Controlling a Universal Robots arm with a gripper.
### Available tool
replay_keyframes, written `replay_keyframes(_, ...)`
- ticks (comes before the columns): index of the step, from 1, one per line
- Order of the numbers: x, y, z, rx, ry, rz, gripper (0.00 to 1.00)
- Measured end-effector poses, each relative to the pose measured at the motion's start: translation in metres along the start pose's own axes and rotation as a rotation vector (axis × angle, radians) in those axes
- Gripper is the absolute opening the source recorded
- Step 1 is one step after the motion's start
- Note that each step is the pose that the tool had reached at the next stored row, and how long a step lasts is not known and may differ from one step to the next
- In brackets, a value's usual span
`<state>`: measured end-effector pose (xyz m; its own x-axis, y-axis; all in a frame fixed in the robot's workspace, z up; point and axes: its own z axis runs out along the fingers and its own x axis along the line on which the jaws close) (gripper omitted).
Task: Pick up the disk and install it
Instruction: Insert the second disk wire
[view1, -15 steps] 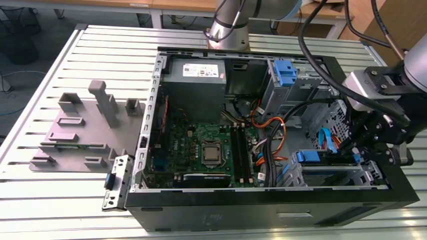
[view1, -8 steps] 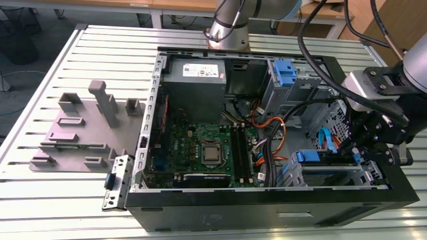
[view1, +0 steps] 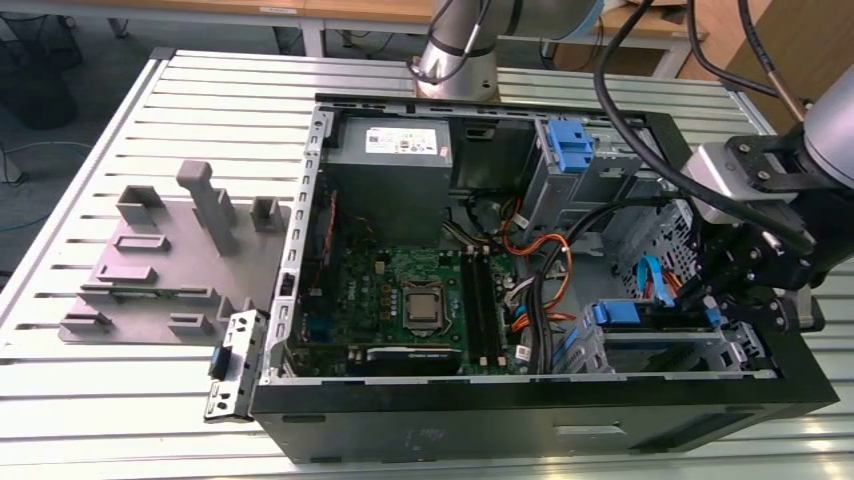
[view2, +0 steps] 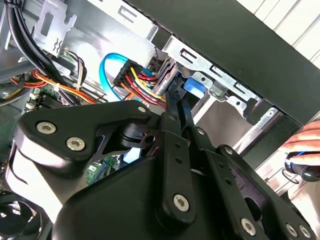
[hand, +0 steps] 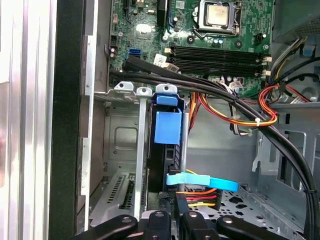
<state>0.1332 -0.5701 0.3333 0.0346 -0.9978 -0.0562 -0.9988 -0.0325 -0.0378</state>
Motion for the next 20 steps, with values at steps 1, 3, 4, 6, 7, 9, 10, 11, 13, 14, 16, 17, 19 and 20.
replay_keyframes(1, 0.0000, 0.0000, 0.0001, 0.0000, -0.0002, 0.000, 0.16)
replay_keyframes(3, 0.0000, 0.0000, 0.0003, 0.0001, -0.0005, 0.000, 0.16)
replay_keyframes(4, 0.0000, 0.0000, 0.0002, 0.0000, -0.0004, 0.000, 0.16)
replay_keyframes(6, -0.0001, 0.0000, -0.0005, 0.0001, -0.0013, 0.001, 0.16)
replay_keyframes(7, -0.0002, 0.0000, -0.0015, 0.0001, -0.0016, 0.002, 0.16)
replay_keyframes(9, -0.0003, -0.0001, -0.0038, 0.0003, -0.0004, 0.004, 0.16)
replay_keyframes(10, -0.0003, -0.0002, -0.0037, 0.0004, -0.0007, 0.006, 0.16)
replay_keyframes(11, -0.0003, -0.0002, -0.0037, 0.0007, -0.0004, 0.012, 0.16)
replay_keyframes(13, -0.0003, -0.0002, -0.0039, 0.0022, 0.0008, 0.038, 0.16)
replay_keyframes(14, -0.0003, -0.0002, -0.0038, 0.0031, 0.0014, 0.054, 0.16)
replay_keyframes(16, -0.0002, -0.0002, -0.0039, 0.0043, 0.0024, 0.078, 0.16)
replay_keyframes(17, -0.0002, -0.0002, -0.0039, 0.0044, 0.0025, 0.078, 0.16)
replay_keyframes(19, -0.0003, 0.0000, -0.0039, 0.0049, 0.0026, 0.079, 0.16)
replay_keyframes(20, -0.0003, 0.0004, -0.0038, 0.0055, 0.0026, 0.079, 0.16)
